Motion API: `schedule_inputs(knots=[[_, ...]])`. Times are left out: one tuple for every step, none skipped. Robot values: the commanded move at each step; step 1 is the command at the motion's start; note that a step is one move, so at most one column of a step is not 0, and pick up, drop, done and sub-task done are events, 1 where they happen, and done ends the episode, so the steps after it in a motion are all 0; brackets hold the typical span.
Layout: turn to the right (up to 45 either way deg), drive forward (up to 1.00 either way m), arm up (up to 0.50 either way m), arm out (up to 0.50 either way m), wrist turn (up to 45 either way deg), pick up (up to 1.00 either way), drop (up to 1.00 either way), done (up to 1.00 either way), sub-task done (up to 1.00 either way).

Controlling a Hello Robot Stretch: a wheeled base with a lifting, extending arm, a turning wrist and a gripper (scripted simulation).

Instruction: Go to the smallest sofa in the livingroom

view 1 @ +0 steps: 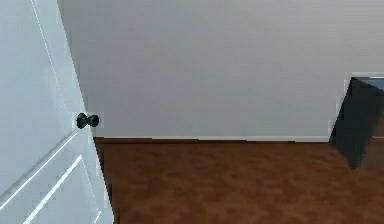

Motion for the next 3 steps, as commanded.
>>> schedule_inputs(knots=[[-15.0, 0.00, 0.00, 0.00, 0.0, 0.00, 0.00, 0.00, 0.00], [-3.0, 0.00, 0.00, 0.00, 0.0, 0.00, 0.00, 0.00, 0.00], [0.0, 0.70, 0.00, 0.00, 0.0, 0.00, 0.00, 0.00, 0.00]])
